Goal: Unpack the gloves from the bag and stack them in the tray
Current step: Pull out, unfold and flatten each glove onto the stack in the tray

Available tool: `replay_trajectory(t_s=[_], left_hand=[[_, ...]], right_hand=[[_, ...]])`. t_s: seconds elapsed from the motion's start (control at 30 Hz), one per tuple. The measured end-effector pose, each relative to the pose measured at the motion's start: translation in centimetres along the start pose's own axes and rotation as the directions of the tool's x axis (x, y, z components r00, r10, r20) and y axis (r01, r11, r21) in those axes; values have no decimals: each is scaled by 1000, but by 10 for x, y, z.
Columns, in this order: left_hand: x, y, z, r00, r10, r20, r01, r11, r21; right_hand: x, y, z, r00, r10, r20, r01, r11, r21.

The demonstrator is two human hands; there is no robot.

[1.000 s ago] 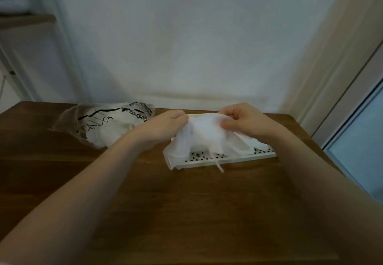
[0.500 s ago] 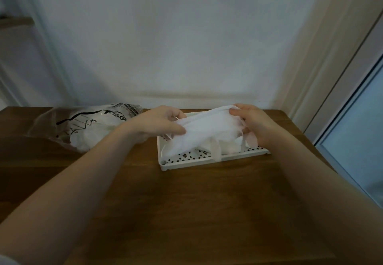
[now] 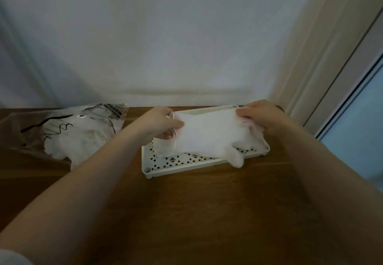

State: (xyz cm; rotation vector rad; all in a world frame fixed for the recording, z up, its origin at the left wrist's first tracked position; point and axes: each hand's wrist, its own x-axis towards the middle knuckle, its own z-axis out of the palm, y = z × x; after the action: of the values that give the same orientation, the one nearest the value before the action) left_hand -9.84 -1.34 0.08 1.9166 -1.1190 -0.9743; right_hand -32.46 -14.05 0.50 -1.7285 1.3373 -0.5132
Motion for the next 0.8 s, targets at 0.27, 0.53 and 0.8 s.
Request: replay_trajectory(t_s=[0.27, 0.53, 0.8], left_hand=[[16, -10, 6, 987, 59, -152, -7, 947, 321], [21, -21, 5, 960, 84, -268, 43, 899, 436], [-10, -32, 47, 872, 479, 105, -399, 569, 719]], right_hand=[[31, 8, 34, 908, -393, -144, 265, 807, -528], [9, 2, 61, 800, -600, 15, 421, 542, -727], [12, 27, 83, 760, -349, 548, 647, 325, -690]])
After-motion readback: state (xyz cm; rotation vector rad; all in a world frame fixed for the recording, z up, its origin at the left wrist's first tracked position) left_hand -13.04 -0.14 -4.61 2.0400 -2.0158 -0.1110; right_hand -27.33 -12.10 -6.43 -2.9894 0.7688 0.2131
